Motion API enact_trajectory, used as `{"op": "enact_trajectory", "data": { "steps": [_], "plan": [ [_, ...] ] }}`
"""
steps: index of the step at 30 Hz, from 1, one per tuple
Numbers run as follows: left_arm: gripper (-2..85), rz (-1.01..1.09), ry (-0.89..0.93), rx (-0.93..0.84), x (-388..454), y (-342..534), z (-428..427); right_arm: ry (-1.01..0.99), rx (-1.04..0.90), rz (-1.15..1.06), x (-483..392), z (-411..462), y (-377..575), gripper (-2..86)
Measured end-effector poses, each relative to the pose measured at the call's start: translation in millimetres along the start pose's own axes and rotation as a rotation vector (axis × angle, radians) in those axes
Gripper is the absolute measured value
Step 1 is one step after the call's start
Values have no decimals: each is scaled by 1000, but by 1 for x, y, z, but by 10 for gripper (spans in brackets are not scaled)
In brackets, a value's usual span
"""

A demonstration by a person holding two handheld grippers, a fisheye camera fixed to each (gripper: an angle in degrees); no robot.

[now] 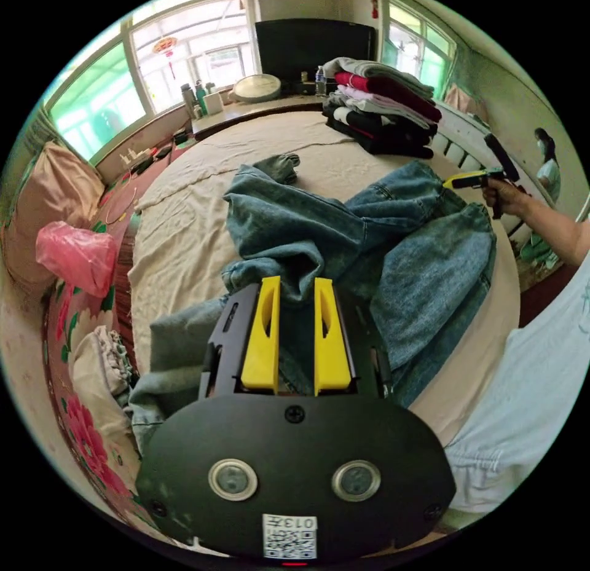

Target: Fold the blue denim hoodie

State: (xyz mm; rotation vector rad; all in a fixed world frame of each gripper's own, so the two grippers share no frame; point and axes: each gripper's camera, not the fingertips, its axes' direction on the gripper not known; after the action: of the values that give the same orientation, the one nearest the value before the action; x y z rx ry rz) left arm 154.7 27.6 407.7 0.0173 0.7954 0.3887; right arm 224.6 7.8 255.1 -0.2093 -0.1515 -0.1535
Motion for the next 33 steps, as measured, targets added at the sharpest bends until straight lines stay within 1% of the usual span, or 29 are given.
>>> {"op": "enact_trajectory", "data": {
  "steps": [1, 2, 4, 6, 10, 12, 14, 15, 17, 18, 21, 22, 24, 25, 27, 29, 31, 32, 33],
  "plan": [
    [85, -20, -8, -9, -1, -4, 9, -44, -43, 35, 14, 14, -5, 101],
    [79, -31, -13, -25, -1, -6, 15, -32, -62, 49, 22, 19, -8, 93],
    [39, -34, -15, -87, -1, -10, 30, -9, -89, 7, 24, 17, -12, 83],
    [17, 5, -47, -93, 2, -10, 26, 17, -88, -47, 21, 4, -11, 78],
    [3, 52, -73, -14, 5, -5, -17, -135, 10, -7, 43, -45, 7, 74],
    [1, 48, -58, -13, 3, 3, -26, -137, 1, 12, 58, -43, 18, 74],
    [0, 36, -46, -46, 1, 13, -22, -169, -49, 70, 82, -18, 29, 76],
    [1, 22, -25, -75, -3, 20, -12, -164, -68, 69, 86, -9, 30, 76],
    [2, -11, 6, -147, -10, 27, 11, -95, -123, -7, 90, 27, 29, 78],
    [3, -41, 26, -162, -14, 30, 21, -102, -101, -14, 92, 25, 27, 79],
    [6, -104, 54, -117, -22, 34, 2, -100, -174, -75, 95, 12, 18, 90],
    [8, -105, 44, -105, -23, 38, -12, -67, -169, -101, 95, -3, 19, 97],
    [13, -108, -19, -80, -25, 48, -34, -24, -89, -106, 94, -29, 20, 105],
    [17, -127, -76, -48, -30, 52, -48, -19, -45, -123, 88, -40, 16, 109],
    [21, -143, -124, 14, -39, 49, -60, -52, 13, -162, 69, -46, 0, 115],
    [20, -125, -128, 41, -48, 36, -57, -146, 77, -257, 22, -36, -33, 124],
    [12, -68, -120, 47, -57, 13, -36, -190, 84, -304, -18, -16, -63, 134],
    [9, -53, -118, 20, -59, 9, -26, -228, 73, -322, -43, 1, -85, 138],
    [6, -20, -119, -125, -63, 2, 4, -251, 68, -327, -55, 10, -97, 139]
  ]
}}
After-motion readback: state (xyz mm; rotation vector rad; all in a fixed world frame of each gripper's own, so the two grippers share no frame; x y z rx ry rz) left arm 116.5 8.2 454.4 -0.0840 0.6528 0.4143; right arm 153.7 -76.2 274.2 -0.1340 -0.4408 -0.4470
